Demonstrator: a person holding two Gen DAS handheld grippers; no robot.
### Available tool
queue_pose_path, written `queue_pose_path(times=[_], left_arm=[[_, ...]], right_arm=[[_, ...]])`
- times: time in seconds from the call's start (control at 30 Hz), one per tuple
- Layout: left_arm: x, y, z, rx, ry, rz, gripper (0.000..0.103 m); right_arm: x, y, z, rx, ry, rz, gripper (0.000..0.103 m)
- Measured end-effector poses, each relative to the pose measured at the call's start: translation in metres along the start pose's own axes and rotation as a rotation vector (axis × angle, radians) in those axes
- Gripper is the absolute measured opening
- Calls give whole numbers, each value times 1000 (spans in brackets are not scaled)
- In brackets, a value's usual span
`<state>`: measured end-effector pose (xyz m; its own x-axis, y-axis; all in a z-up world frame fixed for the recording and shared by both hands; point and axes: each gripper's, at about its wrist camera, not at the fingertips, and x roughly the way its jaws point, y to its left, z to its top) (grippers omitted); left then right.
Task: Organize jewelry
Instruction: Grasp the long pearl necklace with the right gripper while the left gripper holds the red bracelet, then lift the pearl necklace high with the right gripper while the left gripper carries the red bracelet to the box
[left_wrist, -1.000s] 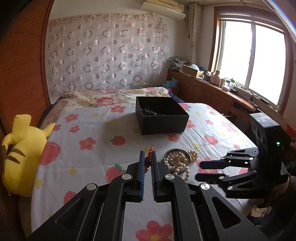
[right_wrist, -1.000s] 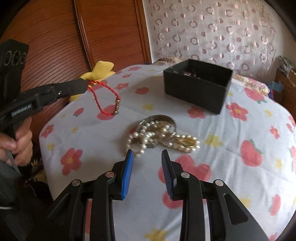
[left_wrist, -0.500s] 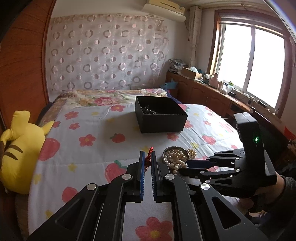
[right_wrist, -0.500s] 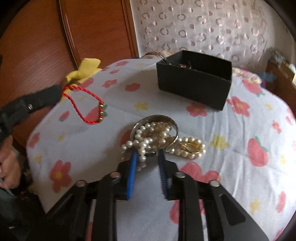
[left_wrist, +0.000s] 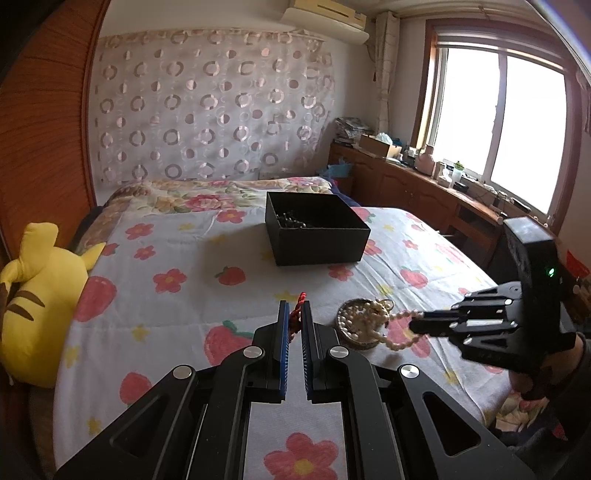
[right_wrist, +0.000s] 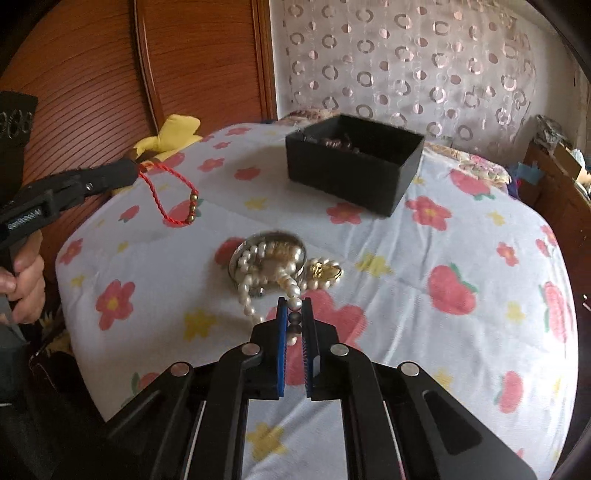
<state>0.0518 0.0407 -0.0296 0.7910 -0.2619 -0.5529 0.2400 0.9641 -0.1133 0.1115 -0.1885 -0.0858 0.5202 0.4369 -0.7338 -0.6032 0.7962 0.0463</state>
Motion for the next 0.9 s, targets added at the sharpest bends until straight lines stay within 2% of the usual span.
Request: queue_pose_path(times=[0.43, 0.9], left_arm=[[-1, -6, 4, -2, -7, -3, 5], [-7, -4, 14, 1, -28, -3, 5]], right_arm=[[-68, 16, 63, -198, -157, -39, 8], [-141, 21, 116, -241, -345, -74, 8]])
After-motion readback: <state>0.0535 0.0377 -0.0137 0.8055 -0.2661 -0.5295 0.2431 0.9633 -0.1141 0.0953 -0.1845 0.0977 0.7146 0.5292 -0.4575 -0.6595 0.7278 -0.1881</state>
